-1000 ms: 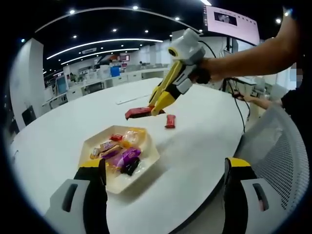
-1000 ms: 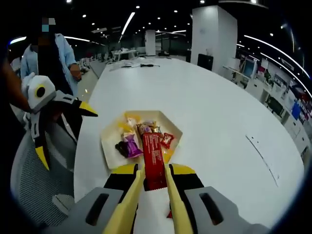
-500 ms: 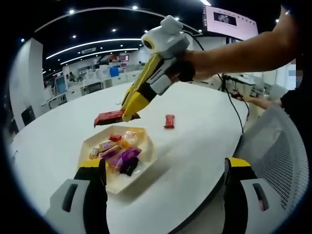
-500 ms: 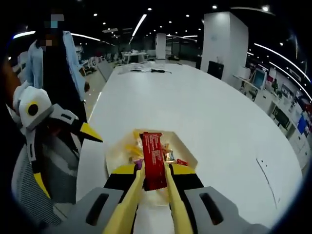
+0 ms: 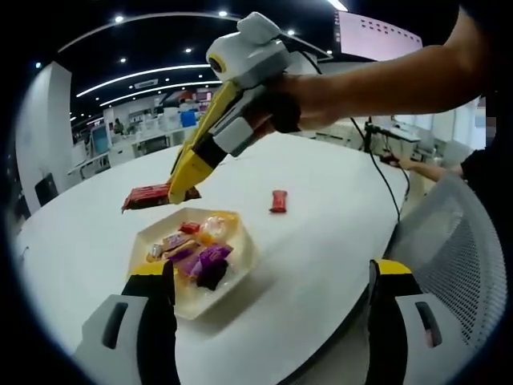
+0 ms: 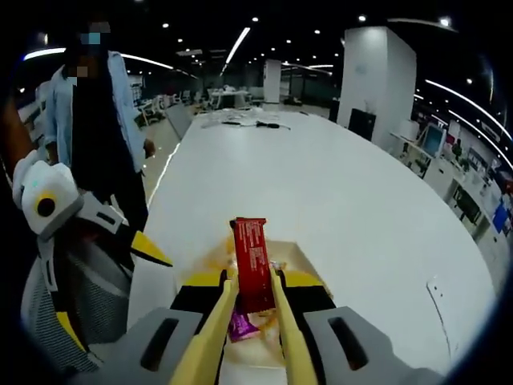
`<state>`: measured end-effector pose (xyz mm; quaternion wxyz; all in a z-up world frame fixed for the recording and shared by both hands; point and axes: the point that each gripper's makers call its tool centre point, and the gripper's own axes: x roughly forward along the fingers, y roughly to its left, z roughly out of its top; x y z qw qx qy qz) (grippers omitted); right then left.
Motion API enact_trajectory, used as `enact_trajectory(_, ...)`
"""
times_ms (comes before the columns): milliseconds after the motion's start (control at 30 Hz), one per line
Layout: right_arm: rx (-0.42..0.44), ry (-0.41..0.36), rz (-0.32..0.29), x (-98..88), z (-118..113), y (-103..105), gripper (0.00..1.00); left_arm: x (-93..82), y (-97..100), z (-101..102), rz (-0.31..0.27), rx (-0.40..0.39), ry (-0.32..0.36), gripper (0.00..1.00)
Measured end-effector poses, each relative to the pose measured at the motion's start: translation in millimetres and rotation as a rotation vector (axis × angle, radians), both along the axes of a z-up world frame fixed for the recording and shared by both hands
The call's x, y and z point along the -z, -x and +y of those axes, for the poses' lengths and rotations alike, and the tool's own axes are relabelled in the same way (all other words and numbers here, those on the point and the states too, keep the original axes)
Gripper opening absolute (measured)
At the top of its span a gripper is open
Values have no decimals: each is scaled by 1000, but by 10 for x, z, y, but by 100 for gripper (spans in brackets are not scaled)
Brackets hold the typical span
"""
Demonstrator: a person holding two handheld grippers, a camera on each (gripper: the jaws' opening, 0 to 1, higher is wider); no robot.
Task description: Place the target food into the container with the food tongs after gripping and lifting it, then release it inside without dropping or visibly crushing the food.
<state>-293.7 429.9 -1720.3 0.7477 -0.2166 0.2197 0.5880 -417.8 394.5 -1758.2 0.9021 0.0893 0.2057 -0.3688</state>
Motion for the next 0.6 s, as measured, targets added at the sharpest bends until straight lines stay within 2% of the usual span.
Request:
enact_trajectory(133,-5,-1,-22,-12,13,-17,27,-4,-7,3,-1,-2,2,97)
enact_trajectory(600,8,-18,-20,-88,-89,-63,29,0,-1,-2,1,-1,-1,97)
